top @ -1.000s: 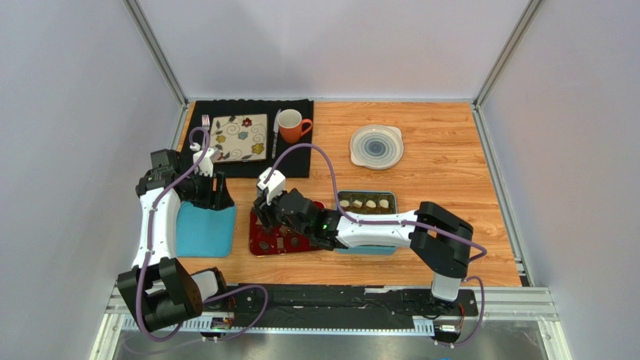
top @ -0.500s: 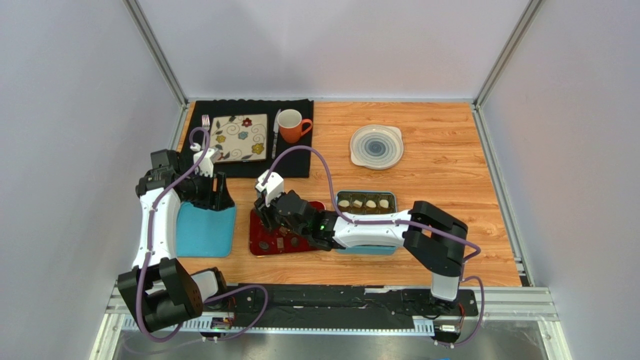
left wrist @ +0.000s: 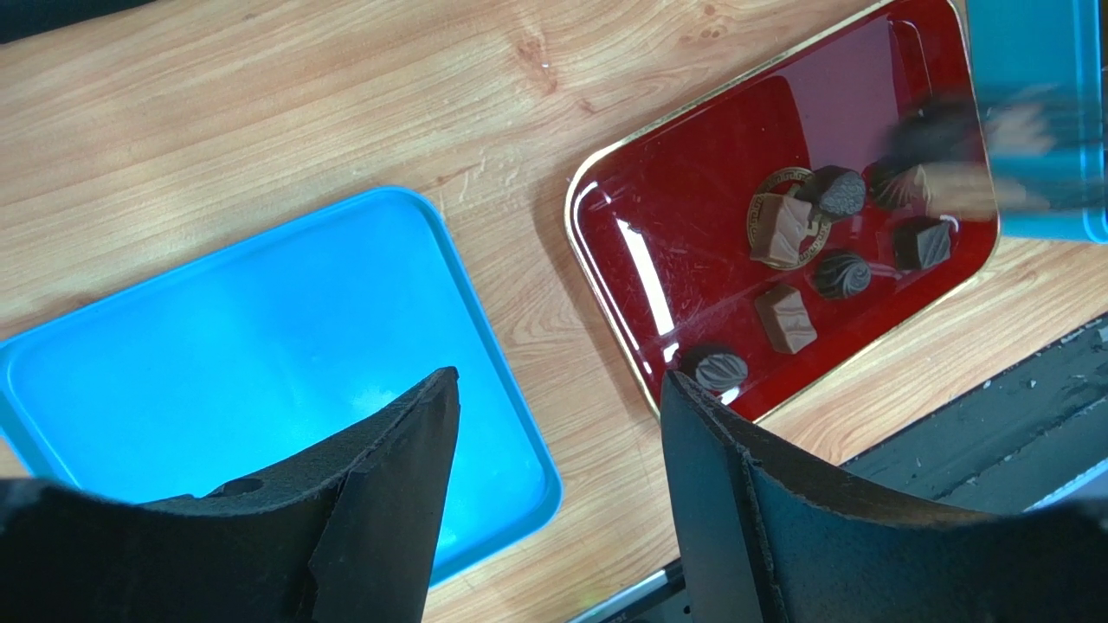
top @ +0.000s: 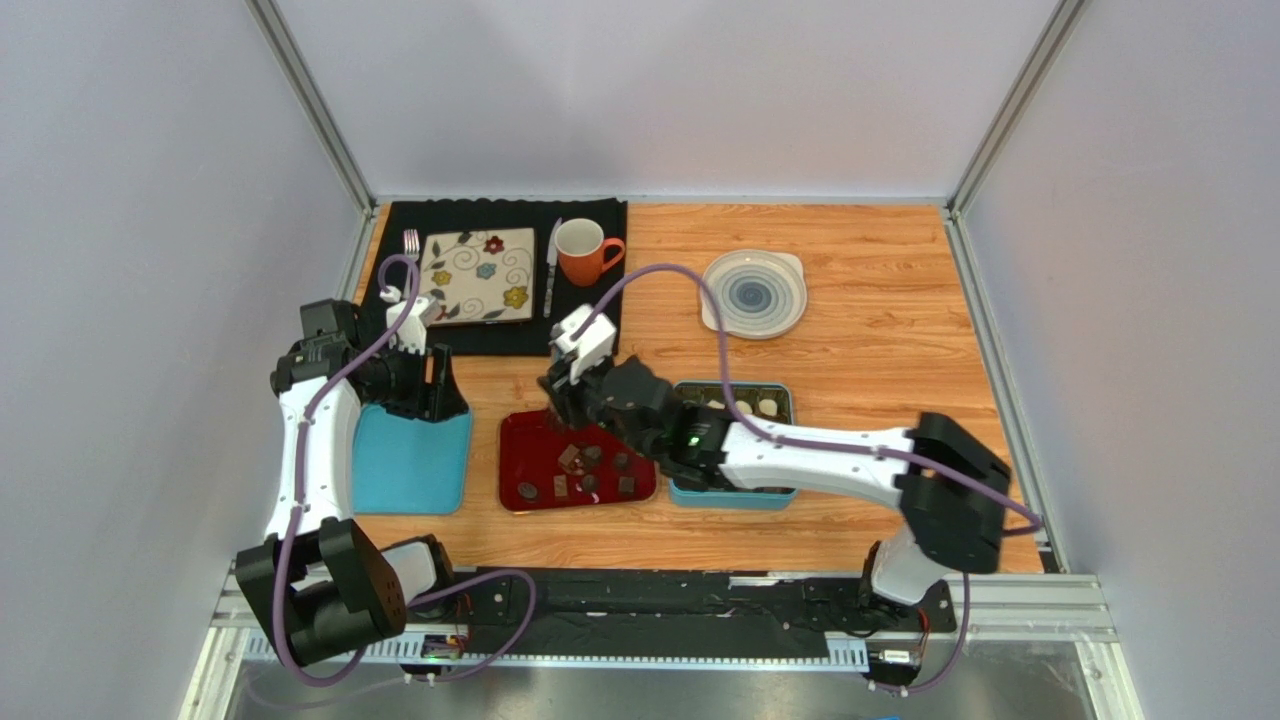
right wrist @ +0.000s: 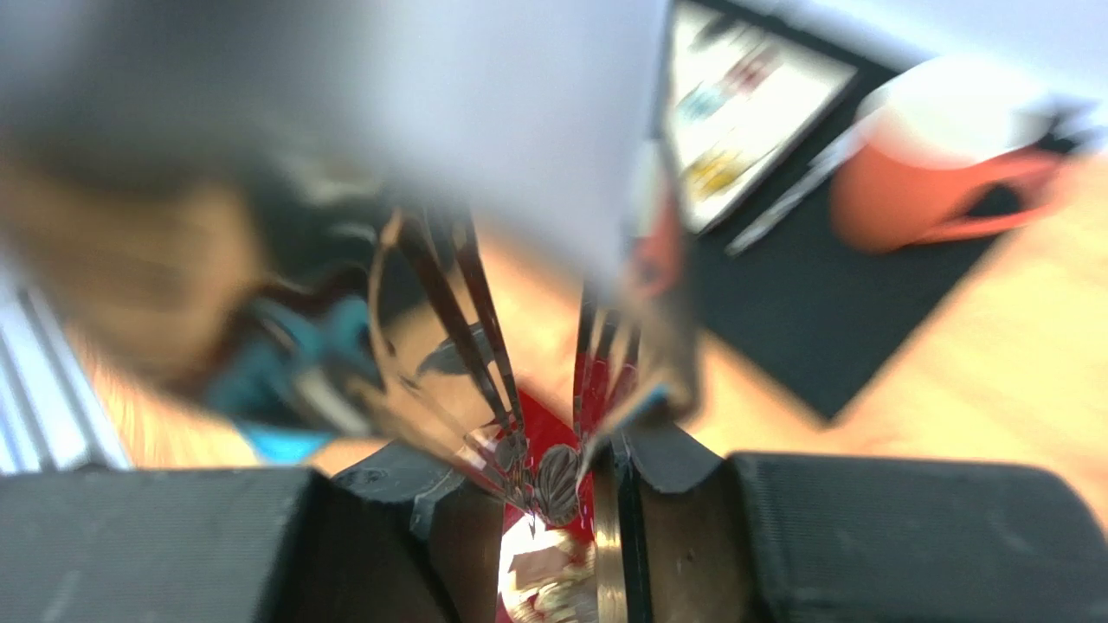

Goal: Pack the chocolate

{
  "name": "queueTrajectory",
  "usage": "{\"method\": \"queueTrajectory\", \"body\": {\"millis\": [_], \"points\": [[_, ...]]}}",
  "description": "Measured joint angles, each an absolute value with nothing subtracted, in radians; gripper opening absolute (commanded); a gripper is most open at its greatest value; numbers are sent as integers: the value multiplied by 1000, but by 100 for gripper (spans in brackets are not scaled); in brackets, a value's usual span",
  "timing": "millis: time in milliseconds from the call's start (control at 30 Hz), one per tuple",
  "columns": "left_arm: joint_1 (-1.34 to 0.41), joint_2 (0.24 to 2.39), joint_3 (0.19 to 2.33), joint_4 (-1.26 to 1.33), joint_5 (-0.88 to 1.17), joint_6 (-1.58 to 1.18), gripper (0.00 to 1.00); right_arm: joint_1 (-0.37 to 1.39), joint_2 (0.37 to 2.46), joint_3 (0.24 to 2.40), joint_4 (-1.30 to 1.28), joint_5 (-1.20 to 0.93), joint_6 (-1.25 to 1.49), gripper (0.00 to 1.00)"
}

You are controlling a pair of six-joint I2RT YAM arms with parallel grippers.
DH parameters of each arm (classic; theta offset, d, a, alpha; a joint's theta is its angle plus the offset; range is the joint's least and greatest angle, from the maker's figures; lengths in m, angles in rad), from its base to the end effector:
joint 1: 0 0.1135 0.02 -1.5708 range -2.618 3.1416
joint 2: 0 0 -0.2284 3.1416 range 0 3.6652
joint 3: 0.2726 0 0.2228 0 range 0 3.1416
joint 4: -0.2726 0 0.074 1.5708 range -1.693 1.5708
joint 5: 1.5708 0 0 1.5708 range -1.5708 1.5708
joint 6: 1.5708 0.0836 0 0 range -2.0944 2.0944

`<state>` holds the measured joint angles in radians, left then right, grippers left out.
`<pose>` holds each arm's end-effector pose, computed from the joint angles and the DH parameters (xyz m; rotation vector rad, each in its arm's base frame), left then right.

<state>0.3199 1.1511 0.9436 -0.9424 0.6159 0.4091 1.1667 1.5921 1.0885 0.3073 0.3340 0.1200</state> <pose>0.2120 0.0194 0.2067 0.2794 2.4741 -0.5491 0.1792 0.3495 0.2610 -0.6776 1.6681 0.6375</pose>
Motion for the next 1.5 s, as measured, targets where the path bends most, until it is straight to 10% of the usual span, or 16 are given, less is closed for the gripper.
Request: {"method": "queueTrajectory", "body": {"millis": [433,1500], "points": [[324,1145,944,-943,619,412,67,1008,1084,786,204,460,89,22],[324,1145,944,-945,624,412,67,995,1087,685,109,481,134,40]]}}
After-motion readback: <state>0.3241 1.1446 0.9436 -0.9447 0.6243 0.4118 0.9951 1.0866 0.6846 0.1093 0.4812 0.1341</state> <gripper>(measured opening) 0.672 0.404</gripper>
